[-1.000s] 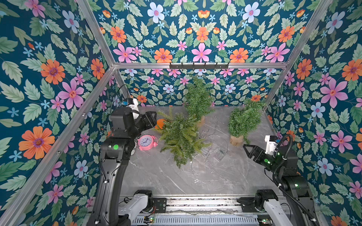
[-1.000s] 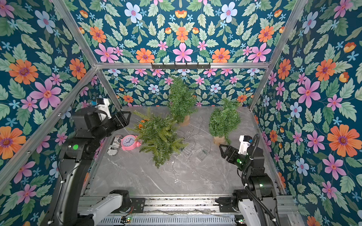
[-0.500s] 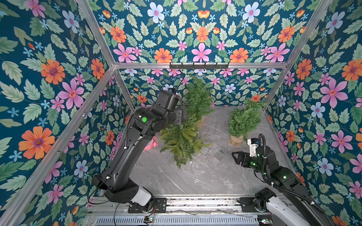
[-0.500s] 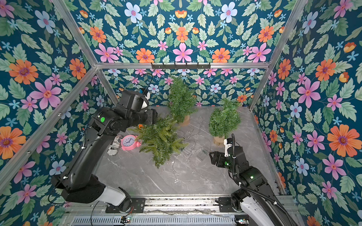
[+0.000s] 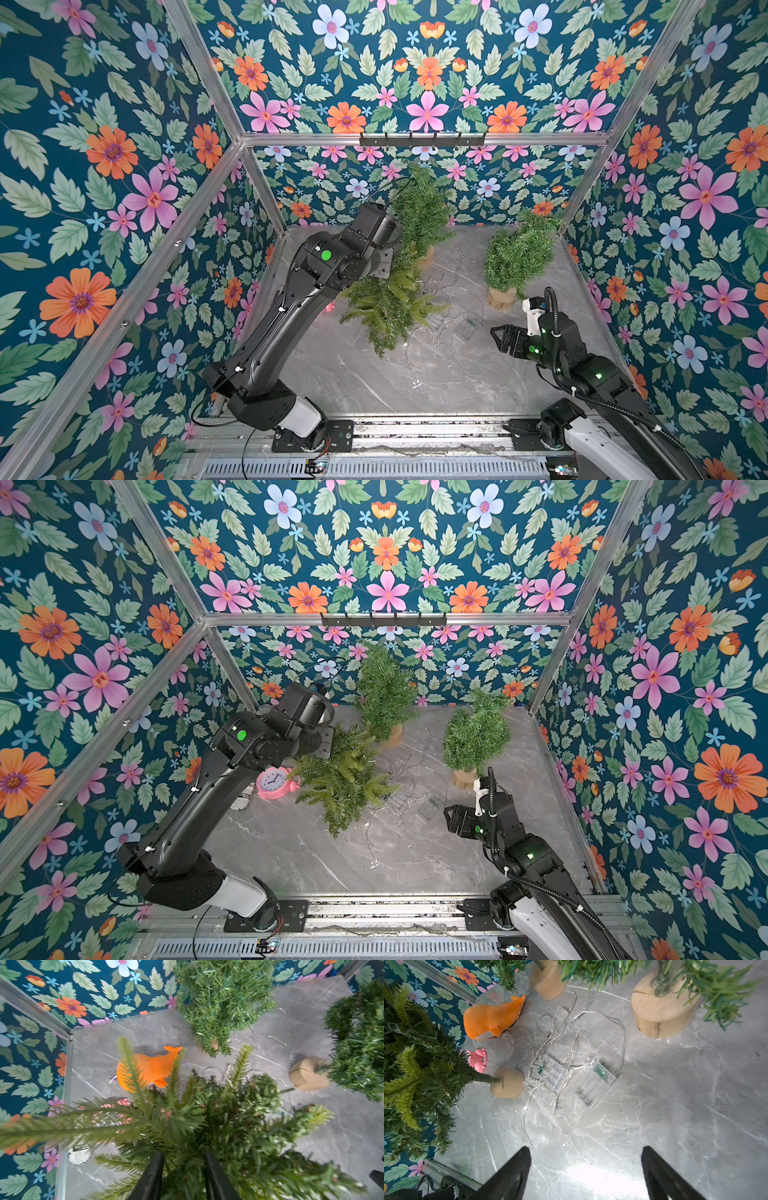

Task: Wrap string light around the christmas tree
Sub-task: Pick up the Christmas tree at the center of the board, then place the christmas tree at the center of the board.

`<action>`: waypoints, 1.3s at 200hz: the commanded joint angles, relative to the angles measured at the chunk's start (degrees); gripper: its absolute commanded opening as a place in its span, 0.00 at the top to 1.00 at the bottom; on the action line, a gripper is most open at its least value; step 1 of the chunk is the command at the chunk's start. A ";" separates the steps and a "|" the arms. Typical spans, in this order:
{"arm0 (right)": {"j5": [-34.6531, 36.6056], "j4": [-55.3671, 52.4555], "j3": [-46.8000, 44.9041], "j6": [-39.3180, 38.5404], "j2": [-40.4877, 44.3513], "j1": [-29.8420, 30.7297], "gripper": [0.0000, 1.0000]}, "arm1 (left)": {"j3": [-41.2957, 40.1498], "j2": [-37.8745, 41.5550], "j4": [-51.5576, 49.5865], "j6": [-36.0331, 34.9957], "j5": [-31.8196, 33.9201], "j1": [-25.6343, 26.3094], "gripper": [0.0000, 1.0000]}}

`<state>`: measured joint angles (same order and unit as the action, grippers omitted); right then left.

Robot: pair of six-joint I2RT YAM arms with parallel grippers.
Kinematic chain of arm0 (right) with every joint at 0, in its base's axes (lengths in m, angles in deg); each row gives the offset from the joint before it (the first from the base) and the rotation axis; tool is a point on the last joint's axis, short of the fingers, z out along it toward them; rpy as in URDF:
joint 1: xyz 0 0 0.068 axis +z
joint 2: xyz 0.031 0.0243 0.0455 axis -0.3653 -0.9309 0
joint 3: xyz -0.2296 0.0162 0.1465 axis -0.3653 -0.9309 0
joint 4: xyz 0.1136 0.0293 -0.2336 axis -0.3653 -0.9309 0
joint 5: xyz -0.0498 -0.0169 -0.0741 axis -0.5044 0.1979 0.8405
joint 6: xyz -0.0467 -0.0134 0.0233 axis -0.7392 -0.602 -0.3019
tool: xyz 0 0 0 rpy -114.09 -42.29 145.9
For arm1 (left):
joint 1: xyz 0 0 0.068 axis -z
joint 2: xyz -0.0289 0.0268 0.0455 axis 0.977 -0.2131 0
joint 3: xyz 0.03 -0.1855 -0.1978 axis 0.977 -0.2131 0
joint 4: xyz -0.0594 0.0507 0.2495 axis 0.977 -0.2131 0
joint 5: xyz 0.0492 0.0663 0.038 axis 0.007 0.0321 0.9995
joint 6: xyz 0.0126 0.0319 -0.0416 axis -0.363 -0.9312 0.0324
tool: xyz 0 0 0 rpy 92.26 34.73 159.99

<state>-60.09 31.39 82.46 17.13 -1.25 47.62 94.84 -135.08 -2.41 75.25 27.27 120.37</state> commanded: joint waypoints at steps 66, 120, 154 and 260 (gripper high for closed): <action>-2.16 1.22 0.34 1.09 -2.68 0.61 0.18 | 1.92 2.54 3.43 2.12 -8.70 -0.04 1.00; -3.17 2.09 0.70 0.85 -6.26 1.14 0.19 | 3.01 4.98 3.19 5.28 -12.85 0.79 1.00; -2.60 4.21 0.78 1.00 -9.20 2.23 0.21 | 1.75 6.43 0.61 7.07 -13.01 1.21 1.00; 4.18 15.11 1.05 4.66 -23.21 6.15 0.21 | -15.07 15.73 13.84 10.06 -26.43 2.94 1.00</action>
<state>-58.10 42.97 83.34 19.57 -22.52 53.72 81.86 -120.87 4.25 83.90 2.46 123.32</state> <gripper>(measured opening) 0.792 0.061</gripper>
